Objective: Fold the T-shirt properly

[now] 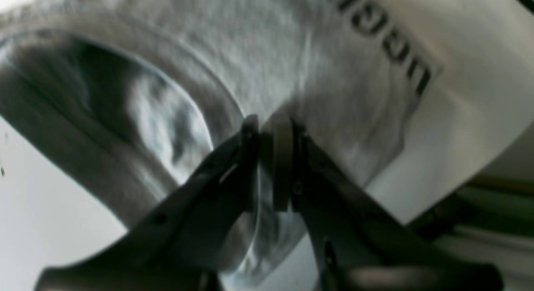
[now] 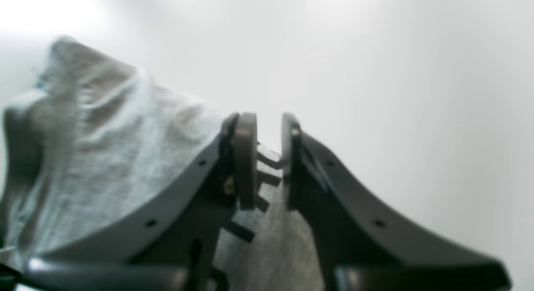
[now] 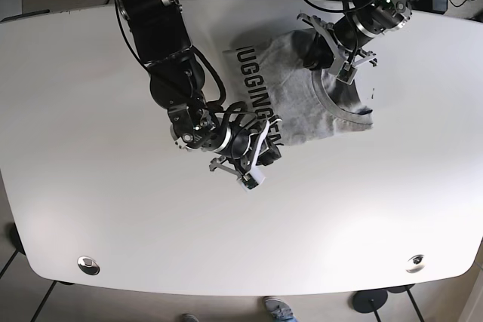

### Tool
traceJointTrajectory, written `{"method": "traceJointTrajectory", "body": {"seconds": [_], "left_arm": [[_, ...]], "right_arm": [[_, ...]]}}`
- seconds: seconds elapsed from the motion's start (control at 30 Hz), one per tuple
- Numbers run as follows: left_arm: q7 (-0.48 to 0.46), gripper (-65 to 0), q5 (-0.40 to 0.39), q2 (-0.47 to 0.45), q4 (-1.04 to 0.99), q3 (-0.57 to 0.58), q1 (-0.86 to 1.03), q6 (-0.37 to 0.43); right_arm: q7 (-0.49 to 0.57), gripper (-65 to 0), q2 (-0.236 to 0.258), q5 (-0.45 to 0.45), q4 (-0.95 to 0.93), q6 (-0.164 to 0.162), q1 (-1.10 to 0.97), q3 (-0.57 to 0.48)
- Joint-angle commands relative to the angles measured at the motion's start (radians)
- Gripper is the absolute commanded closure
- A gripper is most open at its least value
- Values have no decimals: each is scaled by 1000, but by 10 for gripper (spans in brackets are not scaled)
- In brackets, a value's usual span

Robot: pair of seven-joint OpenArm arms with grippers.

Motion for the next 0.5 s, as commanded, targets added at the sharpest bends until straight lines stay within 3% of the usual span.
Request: {"method": "traceJointTrajectory", "body": {"seconds": [0.03,0.17,0.4,0.5], "left_arm": [[-18,-43,-14,-33,-14,-3,12,-1],[-18,-43,-16,-63,-140,-48,10,-1],[-18,-43,-14,-94,-300,-55,-125,-1],[-18,-43,-14,-122,-419,11,-258,-1]], "right_arm": [[70,-89,-4,-21,-36,6,25,2],[171,-87,7,-18,-143,7,26,5],[193,-87,104,-15,-100,9,-46,9],[187,-87,159,57,-37,9,-100,9]]}}
